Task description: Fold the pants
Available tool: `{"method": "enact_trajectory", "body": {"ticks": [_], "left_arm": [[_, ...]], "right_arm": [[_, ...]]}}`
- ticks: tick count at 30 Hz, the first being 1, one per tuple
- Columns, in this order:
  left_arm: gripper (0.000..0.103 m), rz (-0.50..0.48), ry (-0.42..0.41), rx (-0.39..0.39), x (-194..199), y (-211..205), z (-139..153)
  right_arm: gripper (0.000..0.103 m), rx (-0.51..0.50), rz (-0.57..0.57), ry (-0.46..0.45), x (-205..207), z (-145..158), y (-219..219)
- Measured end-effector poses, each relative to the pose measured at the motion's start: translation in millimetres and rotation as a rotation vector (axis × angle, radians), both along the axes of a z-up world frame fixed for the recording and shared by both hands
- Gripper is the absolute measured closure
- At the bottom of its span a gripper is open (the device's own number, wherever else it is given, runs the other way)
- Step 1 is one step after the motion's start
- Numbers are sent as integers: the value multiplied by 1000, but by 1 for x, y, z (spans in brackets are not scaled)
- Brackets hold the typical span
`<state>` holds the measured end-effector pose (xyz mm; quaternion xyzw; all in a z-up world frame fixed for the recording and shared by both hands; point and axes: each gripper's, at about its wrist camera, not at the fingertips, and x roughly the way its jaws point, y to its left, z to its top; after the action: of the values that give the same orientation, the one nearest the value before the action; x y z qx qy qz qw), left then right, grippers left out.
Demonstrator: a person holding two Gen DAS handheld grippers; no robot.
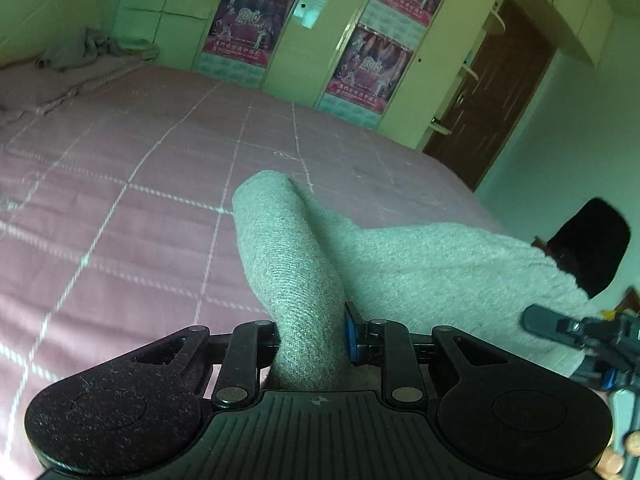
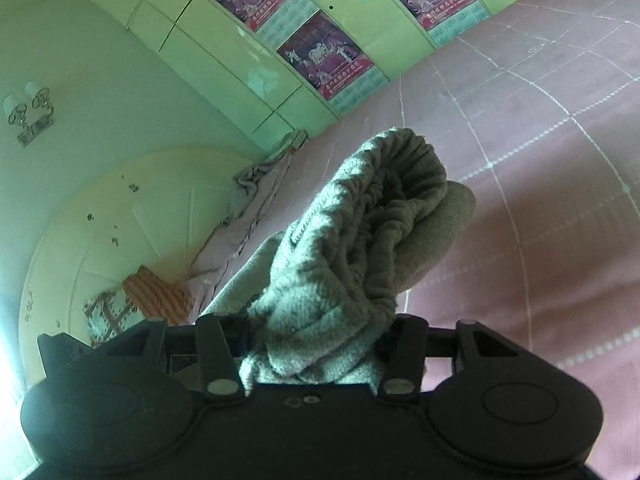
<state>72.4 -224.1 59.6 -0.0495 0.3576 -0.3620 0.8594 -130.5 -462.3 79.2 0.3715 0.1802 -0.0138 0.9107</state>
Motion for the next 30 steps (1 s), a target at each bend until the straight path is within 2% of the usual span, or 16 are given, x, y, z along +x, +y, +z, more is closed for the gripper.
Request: {"method": "enact_trajectory", "body": {"ticks": [6, 13, 19, 22, 24, 25, 27, 30], "left_arm": [[79, 14, -18, 64, 20, -20, -12], [79, 29, -17, 143, 33, -32, -41], [78, 23, -4, 210, 27, -34, -73], [69, 29, 4, 248, 24, -34, -83], [55, 47, 5, 272, 22, -35, -87], [51, 55, -1, 293, 20, -35, -88], [36, 73, -11, 325, 18, -34, -88], [34, 110, -47, 347, 17, -26, -79]], "right_arm": [[53, -10, -10, 25, 41, -11, -12], [53, -14, -17, 83, 58, -36, -23], [52, -1, -51, 157, 60, -66, -28], [50, -7, -70, 209, 58, -83, -31], [44, -41, -75, 253, 58, -91, -27], [37, -51, -80, 270, 57, -94, -26], [34, -66, -109, 302, 54, -99, -23], [31, -62, -144, 321, 43, -99, -22]]}}
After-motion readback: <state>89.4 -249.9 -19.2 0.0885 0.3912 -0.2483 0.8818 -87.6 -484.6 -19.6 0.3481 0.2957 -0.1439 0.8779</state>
